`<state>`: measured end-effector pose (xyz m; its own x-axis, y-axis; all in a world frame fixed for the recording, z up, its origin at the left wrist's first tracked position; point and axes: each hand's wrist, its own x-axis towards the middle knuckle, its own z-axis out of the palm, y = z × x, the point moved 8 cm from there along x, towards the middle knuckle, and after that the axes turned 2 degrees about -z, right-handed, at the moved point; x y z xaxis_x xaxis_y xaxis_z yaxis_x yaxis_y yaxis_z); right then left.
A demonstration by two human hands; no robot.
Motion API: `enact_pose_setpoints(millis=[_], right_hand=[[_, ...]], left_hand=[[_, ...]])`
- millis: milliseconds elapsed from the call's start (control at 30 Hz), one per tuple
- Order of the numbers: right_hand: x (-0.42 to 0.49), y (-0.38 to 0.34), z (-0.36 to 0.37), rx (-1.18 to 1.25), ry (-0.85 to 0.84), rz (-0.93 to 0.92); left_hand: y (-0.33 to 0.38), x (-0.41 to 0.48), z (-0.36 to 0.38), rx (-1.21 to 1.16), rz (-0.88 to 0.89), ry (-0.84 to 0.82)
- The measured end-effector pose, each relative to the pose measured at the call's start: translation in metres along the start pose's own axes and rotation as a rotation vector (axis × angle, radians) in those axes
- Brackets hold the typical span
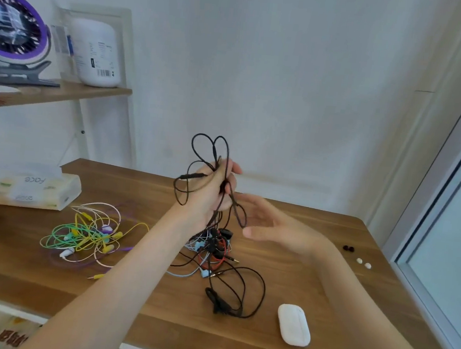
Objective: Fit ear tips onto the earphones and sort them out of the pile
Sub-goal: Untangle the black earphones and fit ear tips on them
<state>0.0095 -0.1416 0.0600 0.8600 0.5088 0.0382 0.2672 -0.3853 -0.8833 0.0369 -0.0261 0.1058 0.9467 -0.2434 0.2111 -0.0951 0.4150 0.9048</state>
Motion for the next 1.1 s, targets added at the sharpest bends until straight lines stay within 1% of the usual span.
enact_pose_setpoints(millis=[100, 167, 233, 333, 467, 567, 633, 733, 800, 900, 933, 1033, 1100], right_hand=[[0.008, -0.002, 0.010, 0.025, 0.021, -0.053], [0.013, -0.007, 0.011, 0.046, 0.079, -0.114], [0.015, -0.013, 0.009, 0.096, 0.146, -0.148], [0.016, -0.016, 0.001, 0.238, 0.214, -0.186], [0.014, -0.011, -0.014, 0.230, 0.337, -0.151], [0.010, -0.010, -0.021, 0.272, 0.403, -0.137], [0.007, -0.008, -0.026, 0.318, 0.446, -0.139], [0.004, -0.004, -0.033, 0.377, 0.486, -0.143], [0.001, 0.000, -0.039, 0.382, 0.532, -0.123], [-0.003, 0.008, -0.043, 0.414, 0.586, -0.073], [-0.003, 0.010, -0.043, 0.438, 0.590, -0.060], [-0.001, 0.014, -0.039, 0.521, 0.580, -0.047], [0.001, 0.014, -0.036, 0.594, 0.559, -0.068]], left_hand=[[0.005, -0.001, 0.001, -0.179, -0.046, -0.057], [0.008, -0.001, 0.001, -0.225, -0.067, -0.072], [0.010, 0.001, -0.005, -0.212, -0.076, -0.052], [0.009, 0.003, -0.019, -0.173, -0.069, -0.013], [0.004, 0.003, -0.039, -0.073, -0.087, 0.041], [0.001, 0.001, -0.046, -0.102, -0.110, 0.045], [-0.001, -0.001, -0.050, -0.083, -0.108, 0.083], [-0.003, -0.002, -0.060, 0.116, -0.092, 0.194], [-0.007, 0.000, -0.063, 0.203, -0.109, 0.216], [-0.018, -0.001, -0.070, 0.224, -0.215, 0.230], [-0.022, -0.002, -0.071, 0.267, -0.252, 0.229], [-0.034, -0.007, -0.077, 0.547, -0.352, 0.212], [-0.043, -0.008, -0.081, 0.732, -0.422, 0.172]])
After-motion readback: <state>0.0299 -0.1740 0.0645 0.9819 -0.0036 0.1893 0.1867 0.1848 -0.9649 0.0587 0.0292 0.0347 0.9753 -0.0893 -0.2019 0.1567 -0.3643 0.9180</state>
